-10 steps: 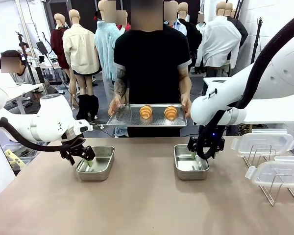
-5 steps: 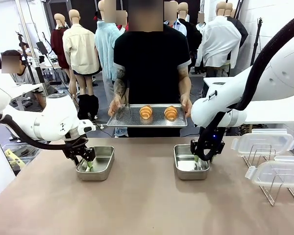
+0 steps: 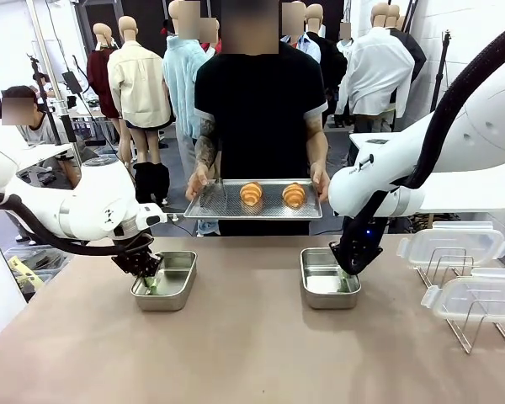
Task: Place the bread in airtight containers.
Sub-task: Lift both Airtight Container, then once an object is inside an Airtight Container , place the container in the center of the table.
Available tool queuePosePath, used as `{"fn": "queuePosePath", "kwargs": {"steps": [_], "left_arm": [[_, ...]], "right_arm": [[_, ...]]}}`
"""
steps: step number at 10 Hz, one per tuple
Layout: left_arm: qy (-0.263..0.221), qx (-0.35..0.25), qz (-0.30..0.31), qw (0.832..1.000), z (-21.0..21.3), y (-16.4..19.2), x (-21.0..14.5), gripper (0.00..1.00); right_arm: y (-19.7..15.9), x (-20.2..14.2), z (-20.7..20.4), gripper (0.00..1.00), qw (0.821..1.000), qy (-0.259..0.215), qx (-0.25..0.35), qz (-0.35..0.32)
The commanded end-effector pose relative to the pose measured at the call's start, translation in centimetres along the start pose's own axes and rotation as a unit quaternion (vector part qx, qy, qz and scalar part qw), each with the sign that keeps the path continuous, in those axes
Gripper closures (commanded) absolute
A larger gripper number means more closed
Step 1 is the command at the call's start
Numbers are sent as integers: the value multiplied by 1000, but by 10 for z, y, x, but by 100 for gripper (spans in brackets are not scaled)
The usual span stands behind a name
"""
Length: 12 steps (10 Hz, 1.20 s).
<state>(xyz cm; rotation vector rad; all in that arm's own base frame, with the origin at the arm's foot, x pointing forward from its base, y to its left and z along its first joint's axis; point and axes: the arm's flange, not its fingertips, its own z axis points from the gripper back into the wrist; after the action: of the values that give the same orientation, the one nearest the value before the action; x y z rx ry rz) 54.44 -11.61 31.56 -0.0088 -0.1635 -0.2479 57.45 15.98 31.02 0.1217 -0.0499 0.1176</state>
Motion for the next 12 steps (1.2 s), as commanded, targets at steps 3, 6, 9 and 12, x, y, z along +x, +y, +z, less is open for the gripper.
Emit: {"fn": "queuePosePath", "kwargs": {"steps": [3, 6, 9, 12], "left_arm": [[-5, -8, 10, 1000, 11, 1, -12, 100], [-14, -17, 17, 1000, 19, 7, -23, 100], [-2, -5, 13, 1000, 9, 3, -11, 100], [-2, -5, 13, 1000, 9, 3, -11, 100]], "right_arm": [[0, 4, 9, 100, 1000, 3, -14, -5], [11, 13, 19, 100, 998, 29, -57, 21], [-2, 1, 4, 100, 1000, 7, -4, -3], [-2, 1, 4, 100, 1000, 7, -4, -3]]}}
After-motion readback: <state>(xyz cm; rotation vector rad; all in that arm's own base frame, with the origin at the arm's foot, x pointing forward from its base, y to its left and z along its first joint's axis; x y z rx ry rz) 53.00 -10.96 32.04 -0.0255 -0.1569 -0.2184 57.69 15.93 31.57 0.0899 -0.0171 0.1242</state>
